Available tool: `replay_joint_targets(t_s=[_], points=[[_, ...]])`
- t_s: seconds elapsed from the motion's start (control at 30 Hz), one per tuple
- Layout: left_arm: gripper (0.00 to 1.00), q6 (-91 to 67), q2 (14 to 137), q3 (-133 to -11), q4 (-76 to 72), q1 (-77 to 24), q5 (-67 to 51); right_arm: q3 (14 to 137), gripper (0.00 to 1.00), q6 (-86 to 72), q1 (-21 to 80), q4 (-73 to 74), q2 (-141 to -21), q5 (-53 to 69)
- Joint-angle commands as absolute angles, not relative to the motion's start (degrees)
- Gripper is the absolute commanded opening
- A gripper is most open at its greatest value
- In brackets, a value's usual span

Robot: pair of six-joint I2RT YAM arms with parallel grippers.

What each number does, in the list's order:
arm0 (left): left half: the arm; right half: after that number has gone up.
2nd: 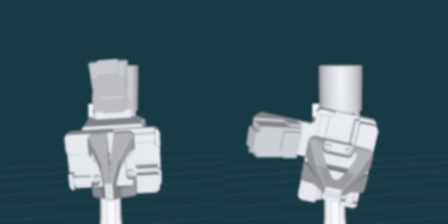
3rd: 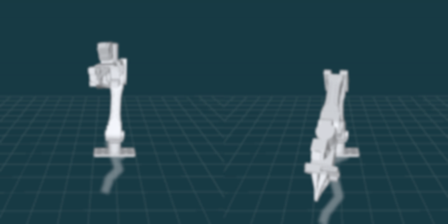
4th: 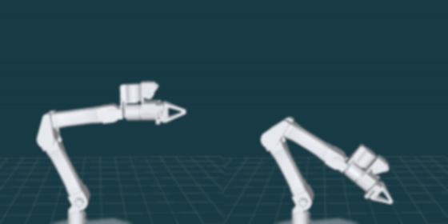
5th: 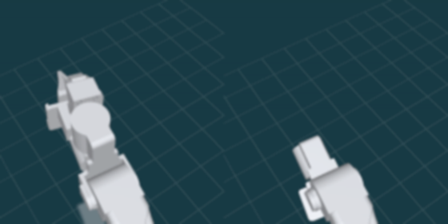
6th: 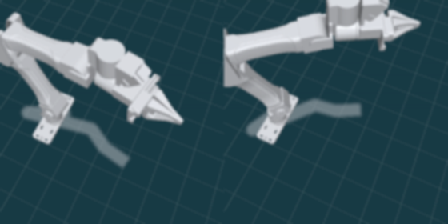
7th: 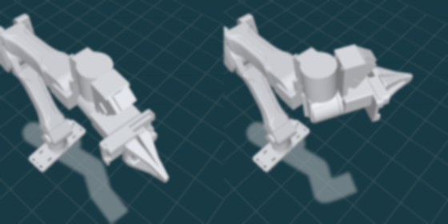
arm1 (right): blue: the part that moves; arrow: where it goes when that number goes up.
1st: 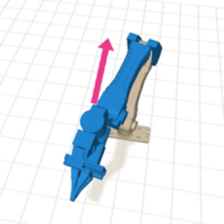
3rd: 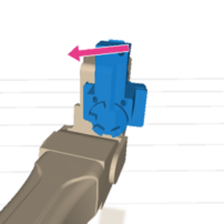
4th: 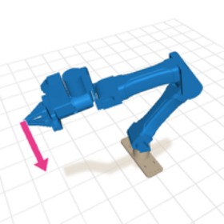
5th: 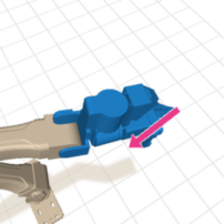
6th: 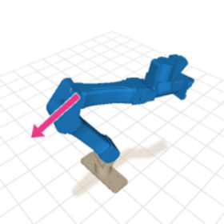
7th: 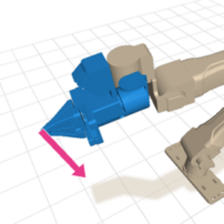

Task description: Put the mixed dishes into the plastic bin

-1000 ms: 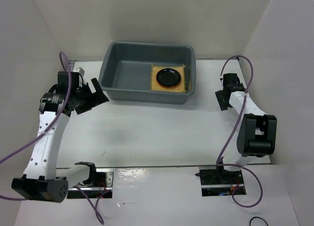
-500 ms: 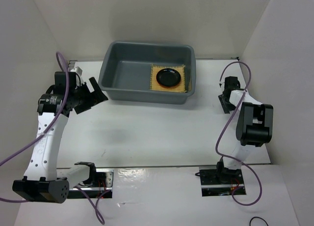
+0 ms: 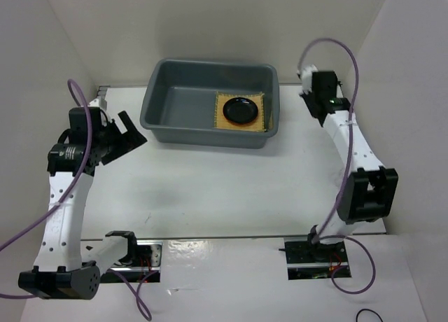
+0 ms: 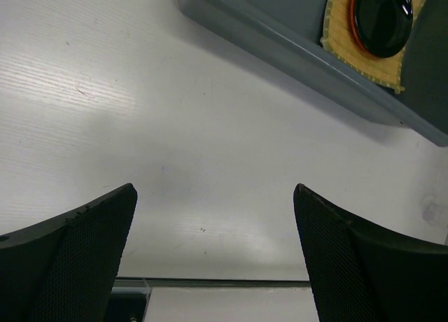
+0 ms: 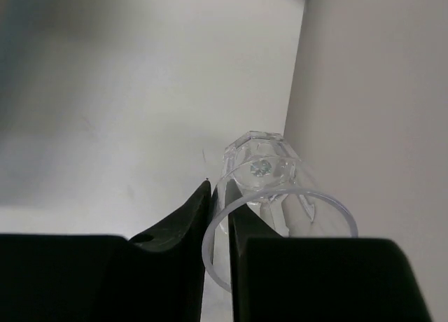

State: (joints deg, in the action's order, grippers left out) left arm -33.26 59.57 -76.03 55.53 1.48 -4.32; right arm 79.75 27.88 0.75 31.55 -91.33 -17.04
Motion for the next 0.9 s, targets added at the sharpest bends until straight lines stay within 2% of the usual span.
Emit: replay_joint_targets(t_s=[0.0,0.07,0.2,0.3,0.33,0.37,0.4,0.47,0.5,0.57,0.6,0.67,0.77,0.87], points=[[0.99,-34.62,55.21,-74.19,51.69,2.11,-0.01,93.05,0.0,34.52,17.78,31.2,-84.89,-12.92],[0.99,-35.24,54.59,-72.87,50.54,2.11,1.49,101.48,0.0,35.16,22.83,32.85,-89.1,-11.7],[0.99,-35.24,54.58,-72.33,50.54,2.64,1.49,120.37,0.0,35.16,31.27,39.19,-104.91,-7.4],[0.99,-35.24,53.09,-70.76,50.54,2.64,2.1,145.28,0.0,32.7,32.43,52.15,-124.04,-2.84],[0.99,-35.24,52.22,-69.62,50.54,2.64,2.11,171.82,0.0,32.09,32.43,58.21,-139.76,-0.81],[0.99,-35.77,51.51,-69.61,51.32,2.64,3.07,178.53,0.0,32.86,32.95,58.88,-143.92,0.69],[0.99,-35.77,51.5,-69.0,51.33,2.64,3.6,160.23,0.0,33.74,34.09,53.75,-140.74,-1.39],[0.99,-35.25,51.5,-69.52,52.9,1.77,4.39,155.22,0.0,35.42,34.63,49.14,-138.6,3.67],[0.99,-35.24,51.5,-69.52,53.43,1.76,4.92,162.87,0.0,33.85,34.63,50.96,-141.04,6.56],[1.0,-34.02,51.5,-70.66,54.05,-0.08,7.02,178.6,0.02,31.47,34.63,56.66,-153.33,8.6],[1.0,-34.01,52.2,-70.66,54.57,-0.61,7.73,172.33,0.02,31.46,35.33,53.9,-151.63,8.61],[1.0,-32.96,52.82,-71.19,54.58,-2.54,9.57,167.97,0.04,31.46,35.33,51.69,-150.47,9.92],[1.0,-32.35,54.4,-71.72,55.11,-5.44,11.5,178.64,0.04,30.85,35.85,55.88,-158.34,10.55],[1.0,-31.82,55.99,-71.72,55.63,-7.2,12.22,175.61,0.04,32.26,35.86,55.37,-158.63,12.3]])
